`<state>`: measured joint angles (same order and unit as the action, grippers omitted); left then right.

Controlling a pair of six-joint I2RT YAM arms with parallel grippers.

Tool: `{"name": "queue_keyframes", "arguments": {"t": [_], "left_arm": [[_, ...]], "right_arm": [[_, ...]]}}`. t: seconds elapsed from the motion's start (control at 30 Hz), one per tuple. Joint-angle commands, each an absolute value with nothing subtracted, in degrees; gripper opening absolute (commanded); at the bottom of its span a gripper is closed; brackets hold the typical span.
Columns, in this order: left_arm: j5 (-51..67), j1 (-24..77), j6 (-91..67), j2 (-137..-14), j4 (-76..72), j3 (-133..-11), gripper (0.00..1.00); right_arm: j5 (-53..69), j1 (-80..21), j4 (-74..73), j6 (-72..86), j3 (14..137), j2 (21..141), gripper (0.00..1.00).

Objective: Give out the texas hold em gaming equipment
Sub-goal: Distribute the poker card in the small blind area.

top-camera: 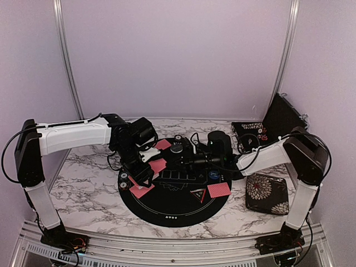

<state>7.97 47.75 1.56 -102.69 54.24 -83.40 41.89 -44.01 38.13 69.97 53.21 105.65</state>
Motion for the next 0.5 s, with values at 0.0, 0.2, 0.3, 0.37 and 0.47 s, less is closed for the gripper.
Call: {"name": "queue_keyframes", "arguments": {"t": [0.0,0.2,0.3,0.37,0.47], "left_arm": [[8.3,47.8,2.1,-101.2,54.7,-83.1,0.55],[8.3,47.8,2.2,-101.3,54.8,-83.1,0.55],[8.3,47.8,2.2,-101.4,54.8,-83.1,0.55],[8.3,47.9,2.2,-101.4,54.8,-83.1,0.55],[8.4,47.8,2.2,-101.7,54.8,-83.2,0.55]], "right_arm": [[42.2,-42.9,42.1,72.2,52.5,103.4,0.0],[42.1,-41.9,43.8,73.4,50.2,102.0,0.0],[41.9,-41.2,44.5,74.0,48.7,100.9,0.0],[41.7,-40.8,44.7,74.2,47.8,99.9,0.0],[41.5,-40.1,45.6,74.9,46.2,98.7,0.0]]}}
